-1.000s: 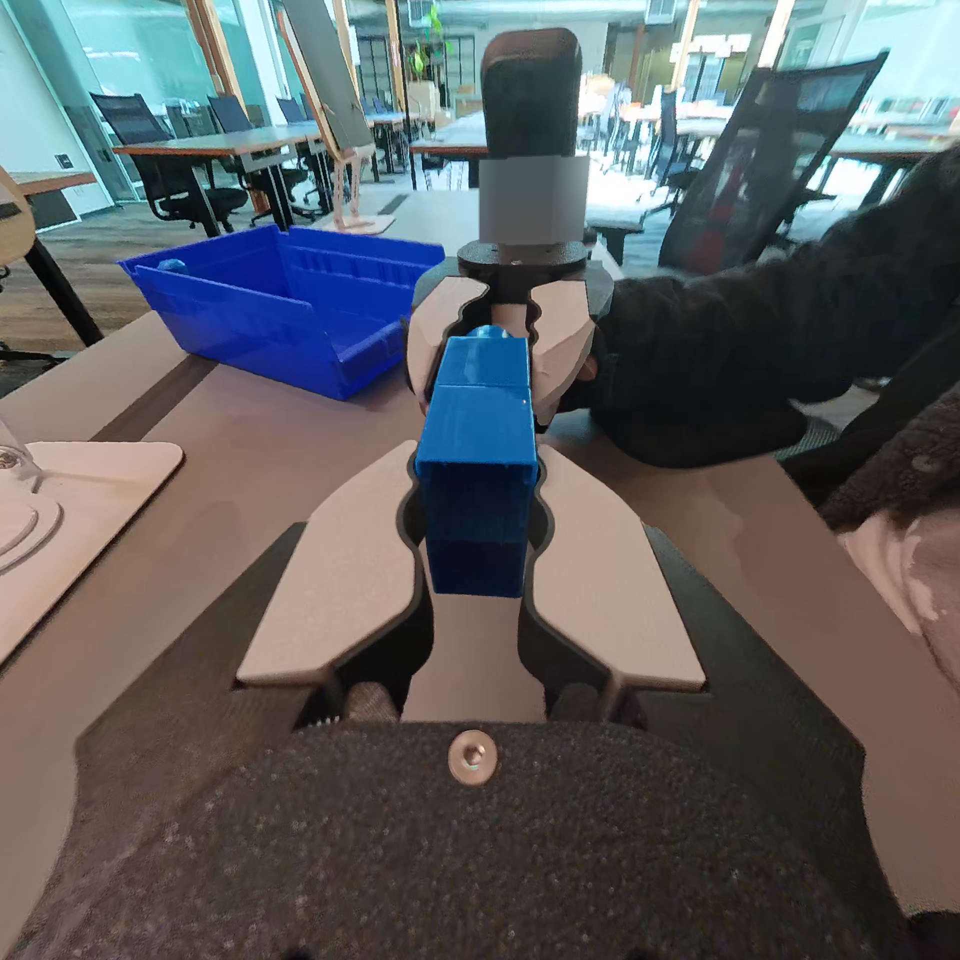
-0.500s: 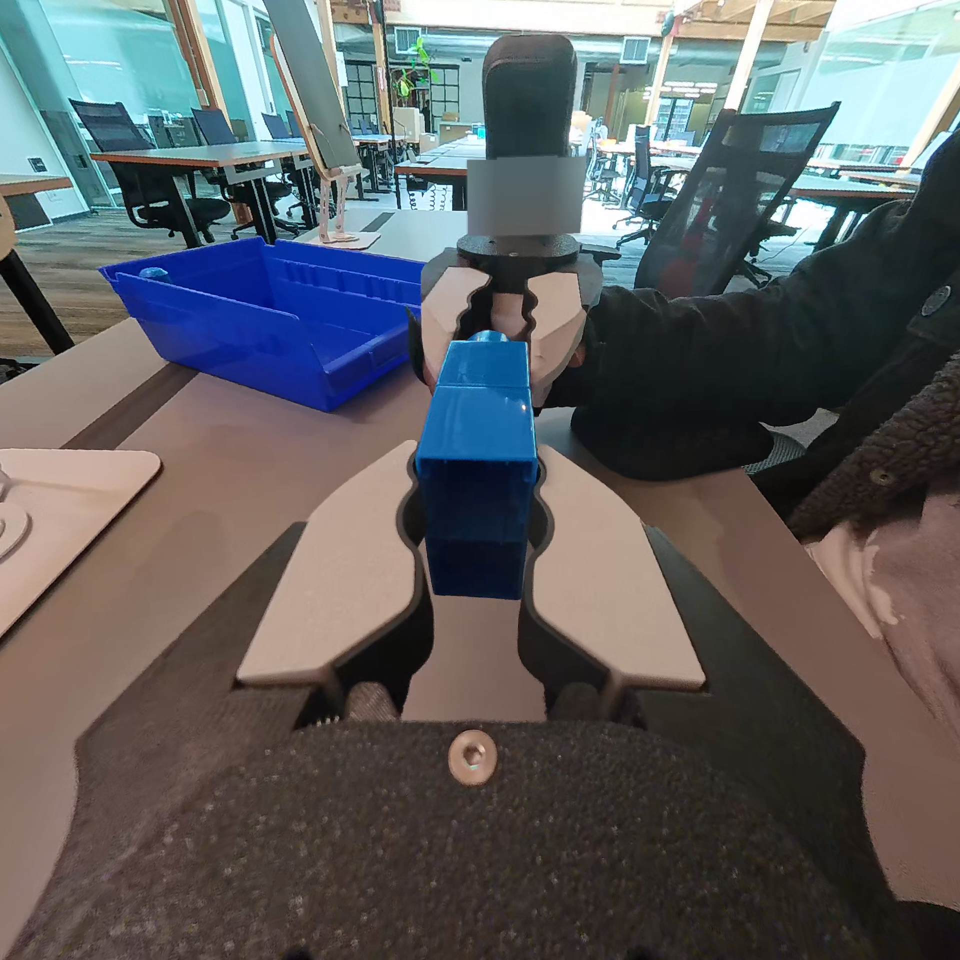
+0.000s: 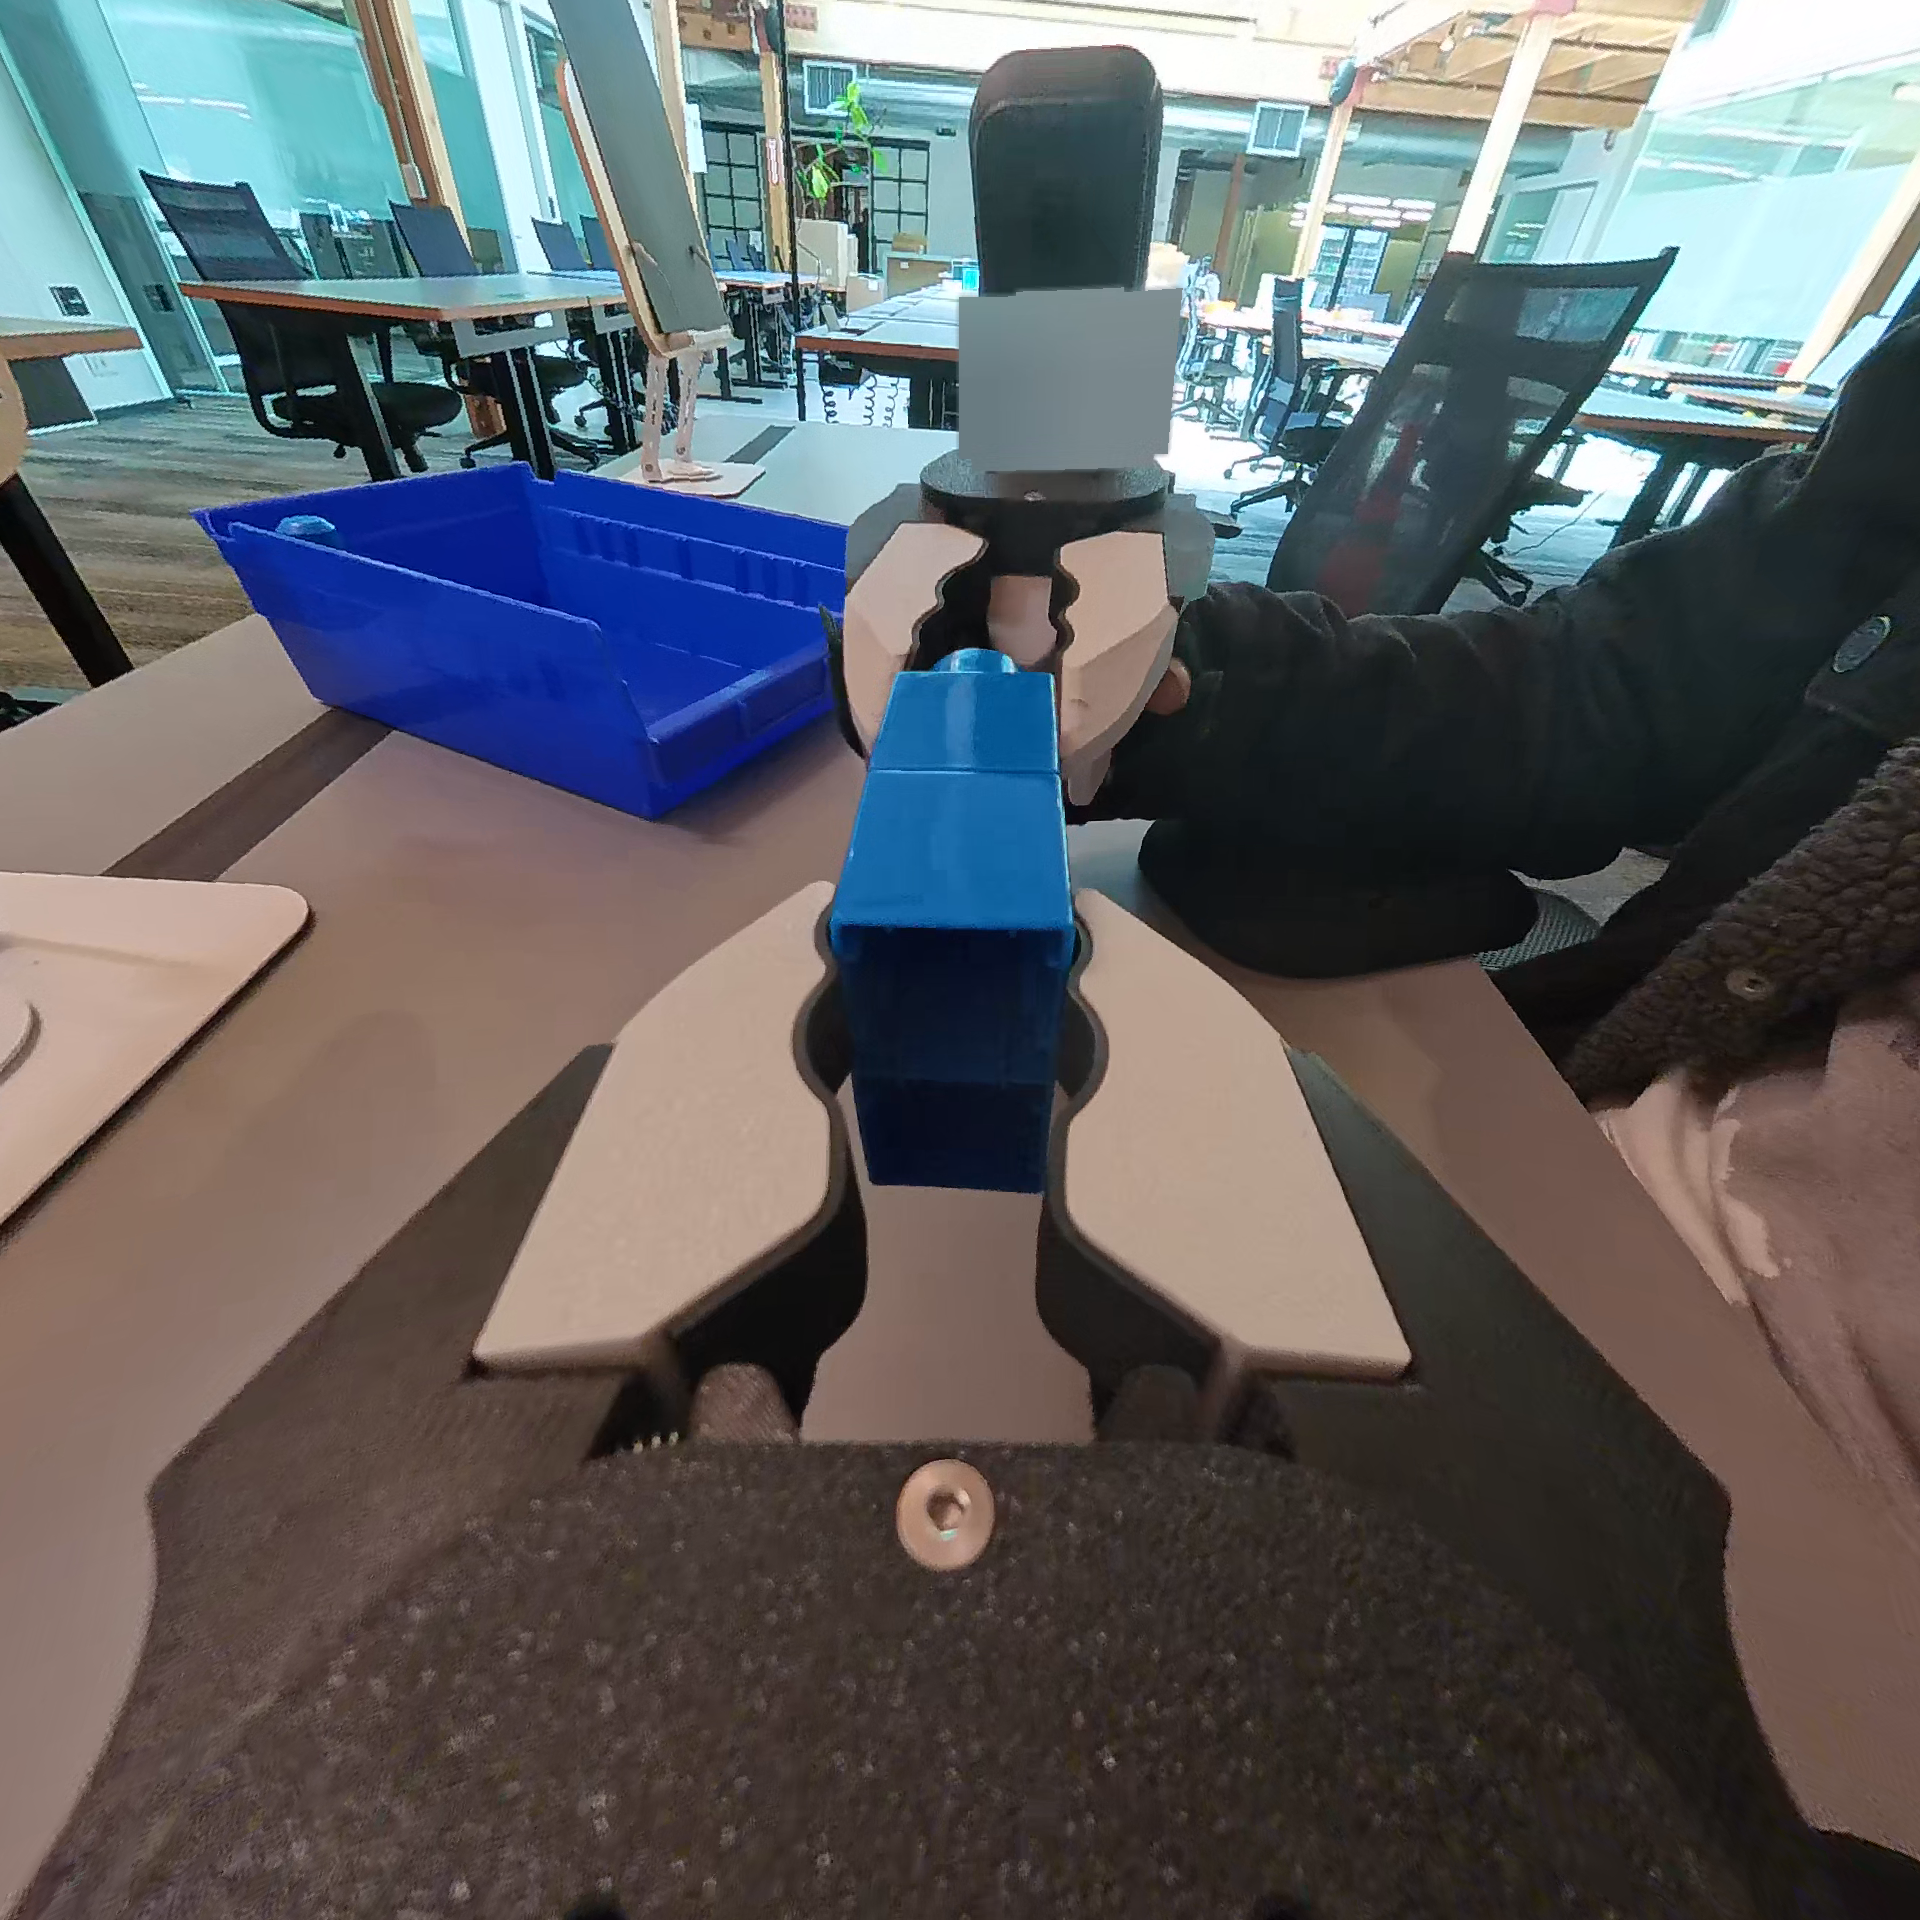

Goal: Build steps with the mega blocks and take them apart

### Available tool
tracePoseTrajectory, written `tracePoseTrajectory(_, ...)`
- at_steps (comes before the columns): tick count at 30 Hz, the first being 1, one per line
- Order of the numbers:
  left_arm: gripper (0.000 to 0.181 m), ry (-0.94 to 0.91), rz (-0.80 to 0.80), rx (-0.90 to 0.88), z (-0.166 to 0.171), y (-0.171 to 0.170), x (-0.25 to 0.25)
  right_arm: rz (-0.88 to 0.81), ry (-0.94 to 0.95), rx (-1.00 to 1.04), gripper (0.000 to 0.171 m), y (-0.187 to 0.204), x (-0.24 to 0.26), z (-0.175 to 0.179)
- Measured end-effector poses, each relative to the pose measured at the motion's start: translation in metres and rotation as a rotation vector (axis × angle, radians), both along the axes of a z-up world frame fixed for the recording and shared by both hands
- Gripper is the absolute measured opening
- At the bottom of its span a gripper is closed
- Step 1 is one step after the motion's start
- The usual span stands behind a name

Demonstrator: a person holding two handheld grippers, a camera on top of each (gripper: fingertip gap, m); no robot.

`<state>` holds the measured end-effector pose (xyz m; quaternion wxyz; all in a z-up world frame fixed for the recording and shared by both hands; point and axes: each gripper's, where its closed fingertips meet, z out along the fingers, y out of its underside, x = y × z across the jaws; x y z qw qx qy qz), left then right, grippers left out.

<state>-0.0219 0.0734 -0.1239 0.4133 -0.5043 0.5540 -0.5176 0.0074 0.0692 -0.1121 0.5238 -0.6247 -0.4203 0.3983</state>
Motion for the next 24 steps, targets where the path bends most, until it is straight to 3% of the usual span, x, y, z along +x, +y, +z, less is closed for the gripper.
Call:
tracePoseTrajectory(7,0.037,0.009,0.105,0.067,0.0,0.01,0.009,-0.071,-0.102,0.093,0.032,0.002,0.029,0.019)
tracePoseTrajectory(10,0.033,0.002,0.193,0.056,0.0,0.028,0.005,-0.168,-0.165,0.124,0.031,0.015,0.077,0.04)
tracePoseTrajectory(16,0.0,0.007,0.292,0.046,-0.004,0.048,-0.001,-0.392,-0.406,0.106,0.031,0.054,0.195,0.078)
tracePoseTrajectory(24,0.0,0.102,0.284,0.032,-0.026,0.048,0.006,-0.544,-0.776,-0.069,0.031,0.122,0.299,0.059)
